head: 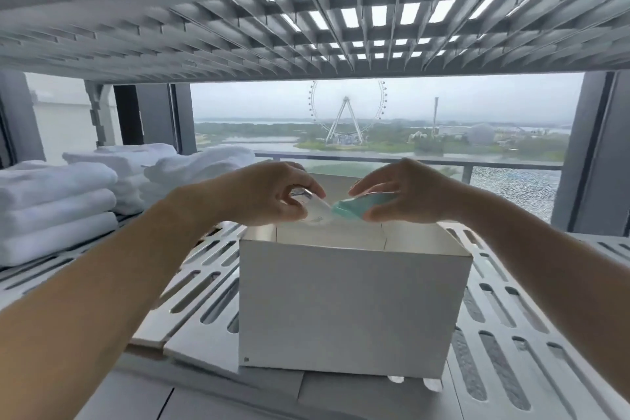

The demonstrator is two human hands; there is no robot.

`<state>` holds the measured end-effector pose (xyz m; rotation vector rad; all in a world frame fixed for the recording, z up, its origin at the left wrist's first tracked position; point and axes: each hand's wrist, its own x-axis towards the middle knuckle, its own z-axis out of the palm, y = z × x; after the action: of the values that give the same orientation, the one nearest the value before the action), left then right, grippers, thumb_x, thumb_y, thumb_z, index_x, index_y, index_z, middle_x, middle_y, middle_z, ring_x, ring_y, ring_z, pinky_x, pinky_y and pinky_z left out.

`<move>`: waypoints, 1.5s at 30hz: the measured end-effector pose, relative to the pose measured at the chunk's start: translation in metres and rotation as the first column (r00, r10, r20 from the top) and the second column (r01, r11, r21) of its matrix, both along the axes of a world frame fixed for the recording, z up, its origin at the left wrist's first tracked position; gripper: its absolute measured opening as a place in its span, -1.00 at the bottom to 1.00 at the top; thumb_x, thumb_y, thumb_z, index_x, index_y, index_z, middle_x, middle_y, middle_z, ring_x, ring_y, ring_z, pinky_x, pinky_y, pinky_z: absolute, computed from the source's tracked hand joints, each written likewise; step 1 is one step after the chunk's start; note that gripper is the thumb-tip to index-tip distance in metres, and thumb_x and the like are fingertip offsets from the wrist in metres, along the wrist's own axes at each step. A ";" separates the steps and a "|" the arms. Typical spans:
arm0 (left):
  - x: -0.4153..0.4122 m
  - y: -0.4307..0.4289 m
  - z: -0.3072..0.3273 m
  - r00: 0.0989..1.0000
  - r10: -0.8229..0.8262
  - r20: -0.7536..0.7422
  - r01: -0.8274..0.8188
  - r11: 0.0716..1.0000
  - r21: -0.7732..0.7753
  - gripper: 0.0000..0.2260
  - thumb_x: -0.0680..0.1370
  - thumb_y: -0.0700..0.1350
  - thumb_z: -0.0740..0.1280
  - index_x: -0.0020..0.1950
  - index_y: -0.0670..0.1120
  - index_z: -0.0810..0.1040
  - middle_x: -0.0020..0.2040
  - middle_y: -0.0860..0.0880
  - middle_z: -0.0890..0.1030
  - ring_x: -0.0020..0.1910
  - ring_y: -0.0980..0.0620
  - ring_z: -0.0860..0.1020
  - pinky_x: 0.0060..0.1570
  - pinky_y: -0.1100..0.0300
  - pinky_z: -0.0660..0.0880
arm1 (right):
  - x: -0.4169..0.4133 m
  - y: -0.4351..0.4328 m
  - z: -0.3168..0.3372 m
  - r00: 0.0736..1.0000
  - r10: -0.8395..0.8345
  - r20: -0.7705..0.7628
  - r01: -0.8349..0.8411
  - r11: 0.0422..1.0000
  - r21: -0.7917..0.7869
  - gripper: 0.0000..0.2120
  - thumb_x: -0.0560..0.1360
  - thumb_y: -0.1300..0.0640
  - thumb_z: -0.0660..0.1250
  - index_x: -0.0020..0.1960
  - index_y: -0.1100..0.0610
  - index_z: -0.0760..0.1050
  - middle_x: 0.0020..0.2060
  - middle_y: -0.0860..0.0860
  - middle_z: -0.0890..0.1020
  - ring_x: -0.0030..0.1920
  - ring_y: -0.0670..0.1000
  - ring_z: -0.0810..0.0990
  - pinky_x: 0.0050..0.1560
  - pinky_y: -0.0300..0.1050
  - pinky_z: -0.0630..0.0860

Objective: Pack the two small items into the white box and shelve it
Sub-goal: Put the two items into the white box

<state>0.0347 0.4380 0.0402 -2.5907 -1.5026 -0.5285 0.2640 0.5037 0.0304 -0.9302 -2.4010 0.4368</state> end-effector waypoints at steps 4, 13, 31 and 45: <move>-0.006 0.018 0.001 0.999 0.026 -0.027 -0.025 0.998 0.055 -0.69 0.48 -0.17 0.35 0.19 0.09 0.55 0.05 0.14 0.52 -0.12 0.23 0.47 -0.11 0.53 0.32 | -0.008 0.020 0.006 1.000 -0.030 0.010 0.029 0.999 0.017 -0.73 0.27 0.04 0.48 -0.02 -0.07 0.64 -0.12 -0.13 0.70 -0.09 -0.15 0.66 -0.02 -0.15 0.58; -0.007 0.058 -0.002 0.993 0.033 -0.116 -0.021 0.994 0.106 -0.66 0.46 -0.24 0.28 0.18 0.06 0.56 0.12 0.12 0.55 0.00 0.21 0.45 -0.11 0.58 0.22 | -0.035 0.048 0.000 0.984 -0.128 0.124 0.106 0.979 0.173 -0.71 0.23 -0.08 0.41 -0.07 -0.04 0.65 -0.30 -0.19 0.63 -0.26 -0.17 0.58 -0.24 -0.24 0.52; -0.005 0.069 -0.026 0.967 0.074 -0.243 -0.083 0.996 -0.026 -0.75 0.43 -0.19 0.17 -0.03 -0.01 0.60 -0.28 0.07 0.56 -0.19 -0.01 0.49 -0.23 0.20 0.40 | -0.070 0.036 -0.029 0.931 -0.260 0.257 0.249 0.966 0.073 -0.64 0.35 0.03 0.34 -0.50 0.14 0.28 -0.52 0.00 0.36 -0.44 0.04 0.32 -0.45 -0.15 0.27; -0.009 0.069 -0.032 0.973 0.143 -0.184 -0.158 0.985 -0.073 -0.69 0.48 -0.14 0.20 0.18 0.04 0.54 0.05 0.03 0.60 0.06 -0.05 0.53 0.02 0.08 0.50 | -0.075 0.036 -0.058 0.824 -0.179 0.538 0.156 0.984 0.088 -0.74 0.42 -0.04 0.30 -0.21 0.18 0.47 -0.36 0.02 0.45 -0.27 0.12 0.44 -0.31 -0.13 0.39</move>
<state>0.0256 0.5071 0.0084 -2.4810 -1.6768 -0.2130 0.1886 0.5397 -0.0275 -1.3855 -2.7762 0.0486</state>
